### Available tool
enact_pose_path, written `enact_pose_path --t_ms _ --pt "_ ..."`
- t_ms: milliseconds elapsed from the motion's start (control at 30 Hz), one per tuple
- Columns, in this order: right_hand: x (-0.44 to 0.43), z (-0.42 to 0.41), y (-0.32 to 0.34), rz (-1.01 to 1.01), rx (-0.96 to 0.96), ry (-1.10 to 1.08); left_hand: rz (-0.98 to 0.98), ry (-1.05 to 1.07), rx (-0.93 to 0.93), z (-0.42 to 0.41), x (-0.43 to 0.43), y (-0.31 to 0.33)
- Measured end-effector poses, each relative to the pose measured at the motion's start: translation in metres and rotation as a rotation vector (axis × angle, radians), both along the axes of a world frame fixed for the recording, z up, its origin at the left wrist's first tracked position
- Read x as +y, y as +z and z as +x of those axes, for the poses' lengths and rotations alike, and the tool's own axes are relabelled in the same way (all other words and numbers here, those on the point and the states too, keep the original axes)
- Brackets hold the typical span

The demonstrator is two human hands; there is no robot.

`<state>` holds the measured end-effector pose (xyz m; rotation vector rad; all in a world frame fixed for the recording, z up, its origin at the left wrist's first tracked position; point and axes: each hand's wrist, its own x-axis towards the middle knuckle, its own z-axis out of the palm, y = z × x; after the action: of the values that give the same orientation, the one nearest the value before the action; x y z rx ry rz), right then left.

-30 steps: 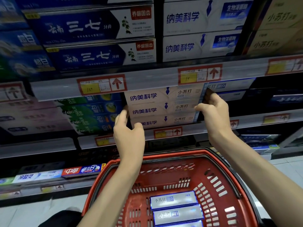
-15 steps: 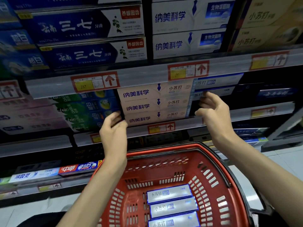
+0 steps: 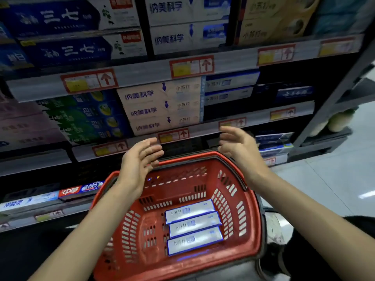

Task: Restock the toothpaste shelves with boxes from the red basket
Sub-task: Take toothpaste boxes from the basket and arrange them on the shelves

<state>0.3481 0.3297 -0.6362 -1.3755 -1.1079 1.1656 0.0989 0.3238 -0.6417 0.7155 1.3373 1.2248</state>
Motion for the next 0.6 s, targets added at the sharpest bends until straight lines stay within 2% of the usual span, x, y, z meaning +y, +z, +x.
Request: enact_pose_path --t_ms 67,167,200,267,367,467,600 --pt "-0.013 0.004 -0.022 0.036 -0.248 0.086 -0.142 -0.08 0.203 0.0 0.003 -0.021" --pt "-0.036 0.02 -0.06 0.134 -0.905 0.395 -0.387 -0.298 0.66 -0.015 0.003 -0.061" --pt "-0.045 0.025 -0.071 0.134 -1.119 0.531 -0.459 -0.38 0.833 -0.024 0.001 -0.073" --pt "-0.066 0.035 -0.093 0.021 -1.375 0.779 -0.586 -0.531 1.128 -0.038 -0.008 -0.097" --pt "-0.094 0.039 -0.111 -0.101 -1.54 0.935 -0.704 -0.558 1.323 -0.048 -0.022 -0.118" --pt "-0.106 0.043 -0.109 -0.152 -1.546 0.925 -0.783 -0.534 1.297 -0.055 -0.033 -0.138" --pt "-0.12 0.056 -0.11 -0.232 -1.535 0.882 -0.762 -0.55 1.331 -0.048 -0.045 -0.143"
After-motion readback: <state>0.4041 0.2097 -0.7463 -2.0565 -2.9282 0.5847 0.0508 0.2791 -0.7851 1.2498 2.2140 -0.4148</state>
